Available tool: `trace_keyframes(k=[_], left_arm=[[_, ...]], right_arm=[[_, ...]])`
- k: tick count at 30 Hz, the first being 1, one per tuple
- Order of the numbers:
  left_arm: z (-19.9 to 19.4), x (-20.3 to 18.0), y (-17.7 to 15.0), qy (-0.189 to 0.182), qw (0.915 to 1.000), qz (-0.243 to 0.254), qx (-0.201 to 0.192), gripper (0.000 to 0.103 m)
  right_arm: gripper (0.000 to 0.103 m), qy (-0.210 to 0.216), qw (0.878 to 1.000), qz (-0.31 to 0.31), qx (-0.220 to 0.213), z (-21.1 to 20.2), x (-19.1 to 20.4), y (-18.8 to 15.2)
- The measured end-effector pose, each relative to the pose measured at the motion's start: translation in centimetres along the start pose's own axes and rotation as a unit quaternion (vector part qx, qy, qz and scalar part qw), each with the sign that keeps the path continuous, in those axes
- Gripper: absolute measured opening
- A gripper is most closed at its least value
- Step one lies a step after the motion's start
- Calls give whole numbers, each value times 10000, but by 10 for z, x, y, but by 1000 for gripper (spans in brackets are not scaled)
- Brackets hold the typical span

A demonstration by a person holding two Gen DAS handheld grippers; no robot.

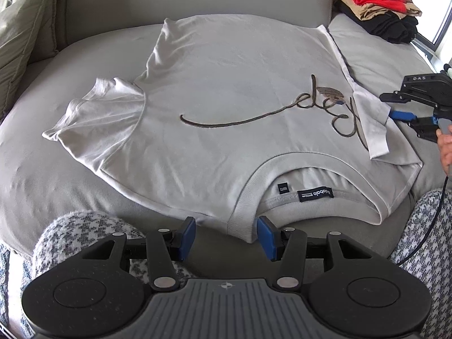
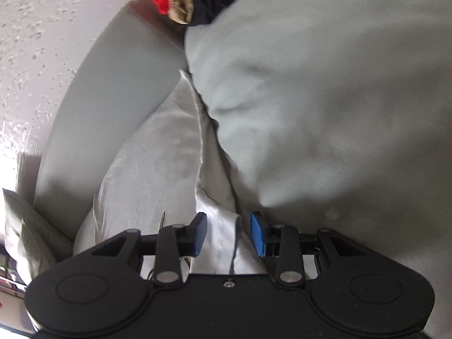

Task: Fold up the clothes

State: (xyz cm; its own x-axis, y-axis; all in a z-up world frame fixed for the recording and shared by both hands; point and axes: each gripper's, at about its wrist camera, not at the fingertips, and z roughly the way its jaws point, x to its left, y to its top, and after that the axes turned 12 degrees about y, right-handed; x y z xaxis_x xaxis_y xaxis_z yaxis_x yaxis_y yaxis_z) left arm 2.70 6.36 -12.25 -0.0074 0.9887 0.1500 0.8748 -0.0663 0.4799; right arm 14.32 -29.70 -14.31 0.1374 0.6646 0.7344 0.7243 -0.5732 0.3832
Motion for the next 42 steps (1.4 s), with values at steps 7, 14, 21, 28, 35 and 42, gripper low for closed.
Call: trace_keyframes(k=[7,14,21,28,35,42], left_arm=[[-2,-2,2,125,9999,77,-53,49],[-7,-2,7,127,9999,33,-89,49],[-10,-4,8,124,9998,50,-126,49],[-4,-6,5,52,10000,64,-41,49],[-5,-16,2,61,9997,233,-38,49],[-8,-18,0,136,9996,243,-58,49]], right_arm=[[6,-219,9947,-1002,-117,4,33,-6],[6,-185,9768,-2129,153,25,86,-24],[32,765,9712,-1979,1085,34,101,-29],[33,-85,9889,-1447,332,-29,49,7],[32,-804,9750,-1828,972,-37,12,-7],[5,-565,9781,-1595,1216,-19,3,-10]])
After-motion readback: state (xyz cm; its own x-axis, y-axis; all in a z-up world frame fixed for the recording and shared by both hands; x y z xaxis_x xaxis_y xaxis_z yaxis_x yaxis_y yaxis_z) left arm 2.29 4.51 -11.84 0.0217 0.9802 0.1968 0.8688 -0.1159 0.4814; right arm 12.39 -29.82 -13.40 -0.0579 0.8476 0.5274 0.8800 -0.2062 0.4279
